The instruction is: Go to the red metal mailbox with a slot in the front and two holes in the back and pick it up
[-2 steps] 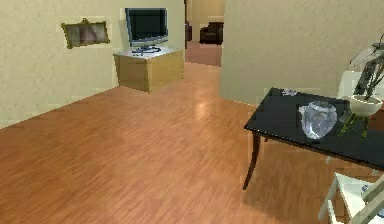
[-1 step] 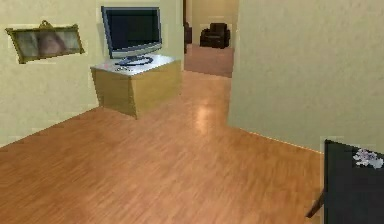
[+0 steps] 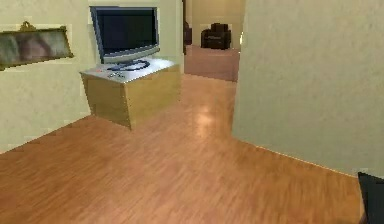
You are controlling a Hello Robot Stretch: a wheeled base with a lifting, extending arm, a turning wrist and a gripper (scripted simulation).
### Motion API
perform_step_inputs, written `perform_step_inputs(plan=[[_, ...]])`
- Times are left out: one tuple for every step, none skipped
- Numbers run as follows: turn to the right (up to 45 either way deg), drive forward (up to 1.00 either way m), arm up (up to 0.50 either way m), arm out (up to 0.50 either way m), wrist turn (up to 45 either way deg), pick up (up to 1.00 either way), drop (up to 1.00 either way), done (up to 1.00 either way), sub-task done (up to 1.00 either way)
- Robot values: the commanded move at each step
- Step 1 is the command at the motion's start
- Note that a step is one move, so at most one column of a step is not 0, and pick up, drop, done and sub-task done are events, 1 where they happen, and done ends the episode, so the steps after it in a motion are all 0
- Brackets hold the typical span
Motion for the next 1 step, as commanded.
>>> perform_step_inputs(plan=[[3.0, 0.0, 0.0, 0.0, 0.0, 0.0, 0.0, 0.0, 0.0]])
